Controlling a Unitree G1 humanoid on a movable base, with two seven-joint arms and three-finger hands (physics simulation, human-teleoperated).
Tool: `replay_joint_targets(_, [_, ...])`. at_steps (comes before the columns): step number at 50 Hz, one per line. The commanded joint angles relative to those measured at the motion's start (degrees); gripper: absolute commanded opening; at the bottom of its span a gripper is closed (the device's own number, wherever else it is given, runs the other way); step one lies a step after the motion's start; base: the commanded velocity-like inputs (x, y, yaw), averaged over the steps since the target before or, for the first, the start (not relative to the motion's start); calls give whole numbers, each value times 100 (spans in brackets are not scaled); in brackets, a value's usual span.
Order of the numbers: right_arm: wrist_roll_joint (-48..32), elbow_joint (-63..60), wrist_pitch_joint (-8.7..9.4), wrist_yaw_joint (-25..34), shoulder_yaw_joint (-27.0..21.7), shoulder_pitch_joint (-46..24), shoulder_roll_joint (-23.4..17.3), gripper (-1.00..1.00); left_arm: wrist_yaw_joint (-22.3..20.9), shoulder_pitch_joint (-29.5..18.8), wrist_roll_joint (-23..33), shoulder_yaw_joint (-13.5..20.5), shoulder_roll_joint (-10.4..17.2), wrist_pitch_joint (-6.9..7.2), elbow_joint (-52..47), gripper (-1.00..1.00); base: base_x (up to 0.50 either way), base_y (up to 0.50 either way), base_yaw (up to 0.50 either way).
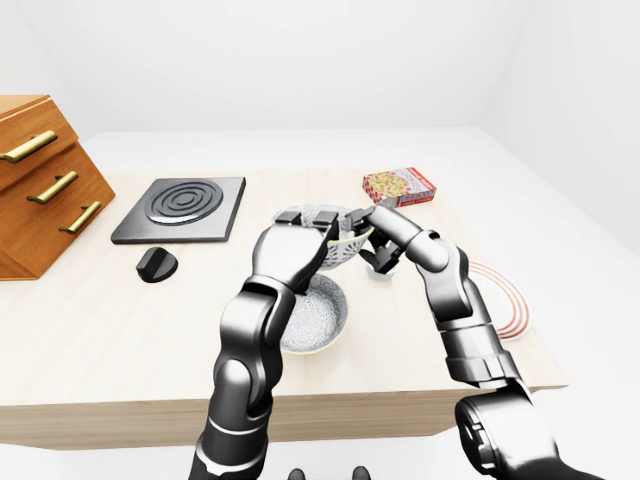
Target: Pick the akita bowl from table center and place it on the plate.
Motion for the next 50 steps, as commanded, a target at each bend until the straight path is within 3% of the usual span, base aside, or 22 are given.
replay_joint_targets(1, [398, -180, 0, -131, 45, 122, 13, -100, 1, -52, 17, -7, -53, -43, -91, -100, 0, 0, 0])
replay_joint_targets(6, [378, -346, 0, -65, 35, 223, -11, -100, 1, -35, 19, -5, -52, -35, -84, -100, 0, 0, 0])
replay_joint_targets(7, [375, -360, 0, -58, 33, 232, -12, -100, 1, -31, 24, -7, -50, -34, -80, -97, 0, 0, 0])
replay_joint_targets(8, [372, -374, 0, -52, 32, 240, -14, -100, 1, -33, 24, -6, -50, -34, -79, -81, 0, 0, 0])
replay_joint_targets(9, [371, -398, 0, -39, 29, 256, -16, -100, 1, -32, 28, -9, -54, -29, -79, -49, 0, 0, 0])
replay_joint_targets(10, [367, -424, 0, -30, 28, 278, -19, -100, 1, -31, 31, -10, -53, -29, -79, 4, 0, 0, 0])
replay_joint_targets(11, [363, -434, 0, -25, 27, 289, -20, -100, 1, -22, 43, -17, -63, -15, -84, 90, 0, 0, 0])
replay_joint_targets(12, [360, -442, 0, -21, 25, 297, -21, -100, 1, -15, 49, -21, -66, -10, -84, 100, 0, 0, 0])
replay_joint_targets(21, [345, -388, 0, -7, 17, 247, -23, -100, 1, 35, -26, -40, -112, 100, -13, 100, 0, 0, 0])
replay_joint_targets(33, [394, 288, 0, -232, 36, -200, 3, -100, 1, -17, -362, -34, -185, 100, -417, 100, 0, 0, 0])
replay_joint_targets(41, [410, 371, 0, -243, -11, -306, -91, -100, 1, -323, -463, 230, 3, 100, -699, 100, 0, 0, 0])
replay_joint_targets(50, [437, -117, 0, -18, -314, -15, -531, -100, 1, -419, -829, 663, 380, 100, -541, 100, 0, 0, 0])
